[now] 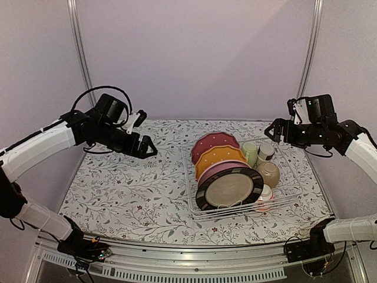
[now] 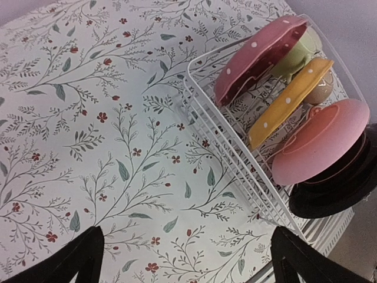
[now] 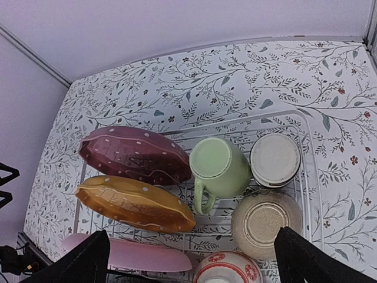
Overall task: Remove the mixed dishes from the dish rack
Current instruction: Grab the plate from the dish rack.
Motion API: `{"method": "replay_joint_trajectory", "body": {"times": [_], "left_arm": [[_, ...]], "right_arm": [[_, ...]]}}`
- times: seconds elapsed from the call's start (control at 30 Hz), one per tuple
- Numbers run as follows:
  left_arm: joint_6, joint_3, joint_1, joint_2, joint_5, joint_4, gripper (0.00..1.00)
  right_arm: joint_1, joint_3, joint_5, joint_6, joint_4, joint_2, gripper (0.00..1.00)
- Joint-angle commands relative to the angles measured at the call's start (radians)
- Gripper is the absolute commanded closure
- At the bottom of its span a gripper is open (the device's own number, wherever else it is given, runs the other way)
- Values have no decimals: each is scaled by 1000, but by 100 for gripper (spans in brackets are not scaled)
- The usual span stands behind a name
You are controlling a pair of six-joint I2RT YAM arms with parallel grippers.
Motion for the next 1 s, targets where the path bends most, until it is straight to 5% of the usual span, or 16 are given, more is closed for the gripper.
{"method": "replay_joint_trajectory", "body": {"times": [0.0, 0.1, 0.43, 0.63, 0.97], "left_arm": [[76, 72, -26, -25, 29, -33, 0], [104, 80, -30, -29, 65, -44, 0], [167, 40, -100, -60, 234, 5, 0], [275, 73, -303, -60, 170, 67, 1], [500, 330, -539, 253, -76, 19, 13]], "right_arm": [[-4, 22, -155, -87, -27, -49, 1], [10, 25, -299, -139, -30, -60, 1], [115, 84, -379, -306, -138, -72, 10], [114, 60, -350, -298, -104, -124, 9], [115, 35, -311, -238, -54, -155, 8]]}}
